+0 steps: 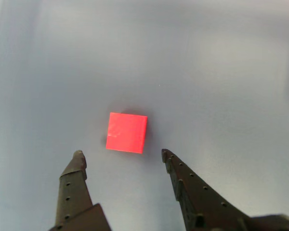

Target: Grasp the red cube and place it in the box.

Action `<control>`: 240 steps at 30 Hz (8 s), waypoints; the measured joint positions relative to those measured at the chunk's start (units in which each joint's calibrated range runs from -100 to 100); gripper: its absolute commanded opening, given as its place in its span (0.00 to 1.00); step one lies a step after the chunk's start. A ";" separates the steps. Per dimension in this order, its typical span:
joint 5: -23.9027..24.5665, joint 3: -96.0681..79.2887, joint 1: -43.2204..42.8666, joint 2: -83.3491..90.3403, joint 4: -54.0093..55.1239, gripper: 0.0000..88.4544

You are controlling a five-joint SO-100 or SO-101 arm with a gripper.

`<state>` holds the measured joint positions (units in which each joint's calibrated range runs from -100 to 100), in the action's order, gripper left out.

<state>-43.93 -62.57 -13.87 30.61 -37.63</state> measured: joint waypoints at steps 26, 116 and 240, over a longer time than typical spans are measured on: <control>0.00 0.99 0.74 -6.25 5.81 0.41; -4.64 30.38 14.09 -4.34 -18.38 0.00; -3.13 112.75 45.99 -62.44 -16.55 0.00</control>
<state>-47.06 50.18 32.12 -31.83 -54.18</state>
